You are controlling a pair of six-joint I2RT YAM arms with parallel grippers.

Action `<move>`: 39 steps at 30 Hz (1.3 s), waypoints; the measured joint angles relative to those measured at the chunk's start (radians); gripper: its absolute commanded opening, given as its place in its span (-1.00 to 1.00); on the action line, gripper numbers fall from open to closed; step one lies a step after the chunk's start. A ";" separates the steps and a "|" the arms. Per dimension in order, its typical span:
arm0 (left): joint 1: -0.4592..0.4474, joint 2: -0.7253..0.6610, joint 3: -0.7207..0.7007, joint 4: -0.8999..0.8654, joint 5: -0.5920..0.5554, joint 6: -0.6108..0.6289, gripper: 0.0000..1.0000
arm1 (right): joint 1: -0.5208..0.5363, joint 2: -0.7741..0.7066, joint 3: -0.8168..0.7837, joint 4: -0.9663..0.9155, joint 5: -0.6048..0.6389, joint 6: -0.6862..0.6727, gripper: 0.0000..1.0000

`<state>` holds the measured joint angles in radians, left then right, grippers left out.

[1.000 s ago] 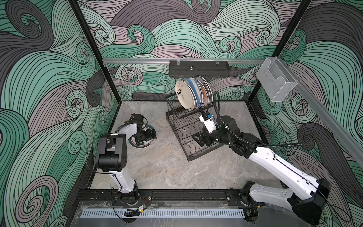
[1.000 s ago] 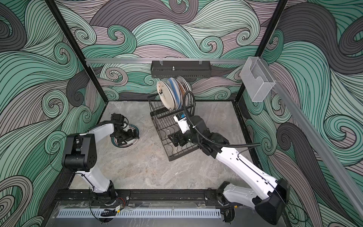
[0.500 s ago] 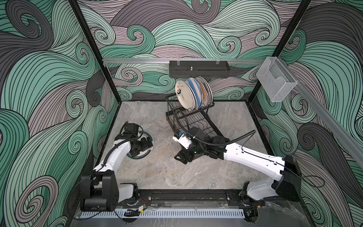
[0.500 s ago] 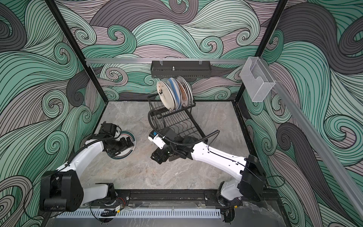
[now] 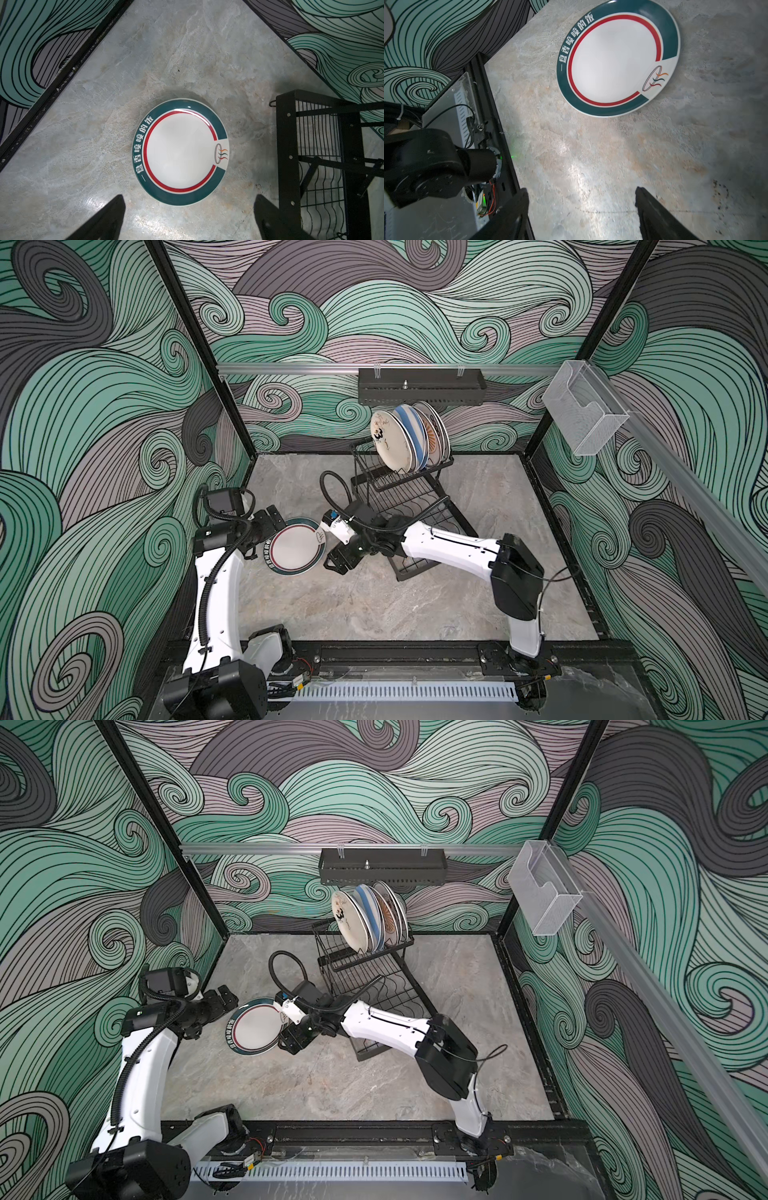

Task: Load plates into a dish rack
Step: Pick up the plate from the middle-right of the table.

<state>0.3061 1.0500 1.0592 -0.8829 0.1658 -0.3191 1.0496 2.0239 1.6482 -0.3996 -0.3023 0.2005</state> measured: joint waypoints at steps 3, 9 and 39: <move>0.017 0.012 0.000 0.000 0.026 0.019 0.97 | -0.013 0.095 0.066 0.008 -0.014 0.032 0.64; 0.027 0.029 -0.002 0.007 0.073 0.024 0.97 | -0.072 0.200 0.093 0.047 -0.058 0.100 0.62; 0.040 0.054 -0.080 0.074 0.109 0.021 0.97 | -0.101 0.466 0.309 0.232 -0.142 0.335 0.27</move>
<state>0.3462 1.1038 0.9791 -0.8093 0.2749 -0.2981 0.9485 2.4901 1.9575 -0.1680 -0.4438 0.5350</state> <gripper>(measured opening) 0.986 0.661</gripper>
